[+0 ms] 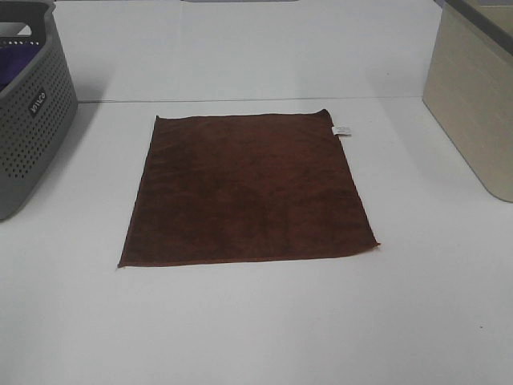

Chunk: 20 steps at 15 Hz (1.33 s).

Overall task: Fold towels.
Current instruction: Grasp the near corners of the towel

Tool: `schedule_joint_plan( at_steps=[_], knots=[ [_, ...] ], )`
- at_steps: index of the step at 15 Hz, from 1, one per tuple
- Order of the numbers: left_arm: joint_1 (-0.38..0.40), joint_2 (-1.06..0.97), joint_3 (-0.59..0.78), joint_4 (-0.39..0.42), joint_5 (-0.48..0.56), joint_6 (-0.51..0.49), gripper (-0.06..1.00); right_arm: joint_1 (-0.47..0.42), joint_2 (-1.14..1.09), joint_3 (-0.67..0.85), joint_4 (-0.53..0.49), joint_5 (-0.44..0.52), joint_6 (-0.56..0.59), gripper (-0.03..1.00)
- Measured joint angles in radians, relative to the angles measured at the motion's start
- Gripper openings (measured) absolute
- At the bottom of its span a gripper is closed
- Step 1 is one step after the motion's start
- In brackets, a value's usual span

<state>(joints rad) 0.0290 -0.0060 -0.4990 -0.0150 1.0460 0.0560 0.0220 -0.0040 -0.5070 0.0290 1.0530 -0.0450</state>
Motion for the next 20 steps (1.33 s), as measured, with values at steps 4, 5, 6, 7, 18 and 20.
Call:
schedule_joint_plan(
  at_steps=[4,5,6,7,18,20],
  knots=[
    [0.000,0.000,0.000,0.000,0.000,0.000,0.65,0.000,0.000,0.000,0.000,0.000,0.000,0.78],
    [0.000,0.000,-0.001,-0.004,-0.001,0.000,0.65,0.000,0.000,-0.001,0.000,-0.003,0.000,0.78],
    [0.000,0.000,-0.008,-0.011,-0.017,0.000,0.65,0.000,0.009,-0.008,0.000,-0.027,0.000,0.78],
    [0.000,0.000,-0.014,-0.021,-0.065,0.000,0.65,0.000,0.040,-0.015,0.000,-0.101,0.000,0.78],
    [0.000,0.831,0.025,-0.496,-0.581,0.003,0.65,0.044,0.825,-0.064,0.167,-0.577,0.014,0.76],
    [0.000,1.033,0.011,-0.592,-0.581,0.062,0.65,0.044,0.998,-0.124,0.210,-0.530,0.006,0.76]
  ],
)
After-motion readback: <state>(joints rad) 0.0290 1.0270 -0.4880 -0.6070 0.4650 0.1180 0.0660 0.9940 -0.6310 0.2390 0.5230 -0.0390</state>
